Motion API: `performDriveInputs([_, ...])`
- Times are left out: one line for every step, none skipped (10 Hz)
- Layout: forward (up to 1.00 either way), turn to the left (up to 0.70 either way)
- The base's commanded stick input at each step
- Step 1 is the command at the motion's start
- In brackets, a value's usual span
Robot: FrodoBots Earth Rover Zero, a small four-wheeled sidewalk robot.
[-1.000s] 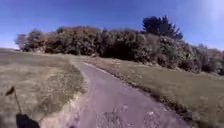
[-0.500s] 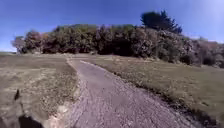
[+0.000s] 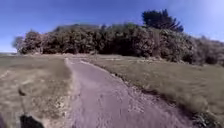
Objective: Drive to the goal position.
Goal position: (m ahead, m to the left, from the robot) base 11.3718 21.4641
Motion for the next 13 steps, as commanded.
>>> performDriveInputs([1.00, 0.00])
performDriveInputs([1.00, 0.00])
performDriveInputs([1.00, 0.00])
performDriveInputs([1.00, 0.01])
performDriveInputs([1.00, 0.02])
performDriveInputs([1.00, 0.03])
performDriveInputs([1.00, 0.00])
performDriveInputs([1.00, 0.00])
performDriveInputs([1.00, 0.40])
performDriveInputs([1.00, 0.40])
performDriveInputs([1.00, 0.00])
performDriveInputs([1.00, 0.00])
performDriveInputs([1.00, 0.00])
